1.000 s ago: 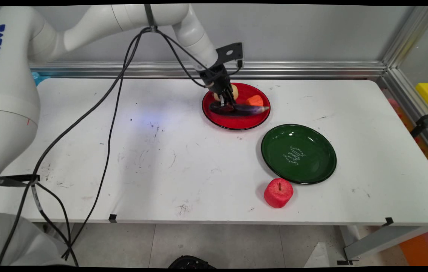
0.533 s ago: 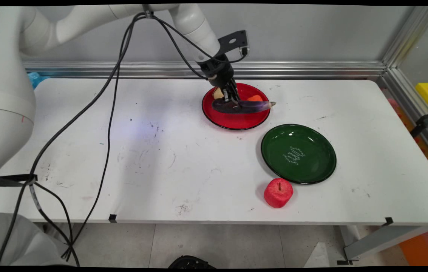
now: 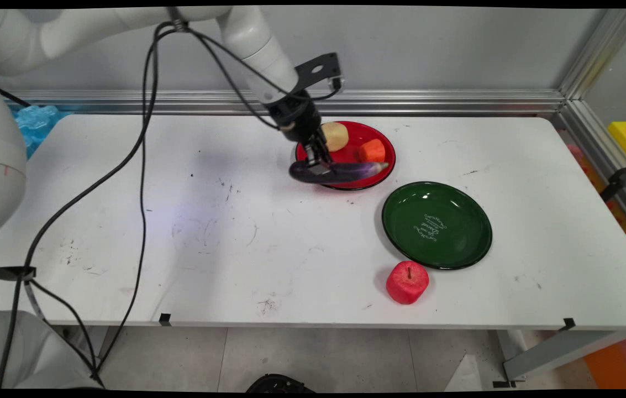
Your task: Place the picked object on the table
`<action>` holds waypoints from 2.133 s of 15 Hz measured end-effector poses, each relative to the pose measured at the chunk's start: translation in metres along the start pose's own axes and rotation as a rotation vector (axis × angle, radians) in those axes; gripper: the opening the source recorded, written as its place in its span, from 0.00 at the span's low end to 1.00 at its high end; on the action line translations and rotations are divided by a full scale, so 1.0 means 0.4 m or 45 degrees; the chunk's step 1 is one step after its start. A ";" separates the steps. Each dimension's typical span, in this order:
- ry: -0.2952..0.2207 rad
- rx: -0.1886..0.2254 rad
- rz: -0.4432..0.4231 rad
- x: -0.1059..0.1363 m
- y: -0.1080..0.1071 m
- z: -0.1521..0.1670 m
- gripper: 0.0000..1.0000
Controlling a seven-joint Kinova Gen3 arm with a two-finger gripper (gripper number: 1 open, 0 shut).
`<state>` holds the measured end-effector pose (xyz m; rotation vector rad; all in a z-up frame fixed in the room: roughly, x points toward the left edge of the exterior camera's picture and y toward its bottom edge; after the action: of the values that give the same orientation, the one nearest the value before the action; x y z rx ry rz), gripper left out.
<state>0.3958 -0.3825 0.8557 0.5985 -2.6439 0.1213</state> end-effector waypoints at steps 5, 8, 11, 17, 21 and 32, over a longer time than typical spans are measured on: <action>-0.017 -0.005 -0.017 -0.090 0.066 -0.010 0.00; -0.023 0.013 -0.015 -0.137 0.082 -0.001 0.00; -0.017 0.037 -0.010 -0.170 0.083 0.018 0.00; 0.005 0.064 0.010 -0.206 0.068 0.062 0.00; 0.009 0.066 0.018 -0.224 0.064 0.081 0.00; 0.015 0.053 -0.003 -0.233 0.064 0.088 1.00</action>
<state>0.4473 -0.3292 0.7844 0.6123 -2.6352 0.1787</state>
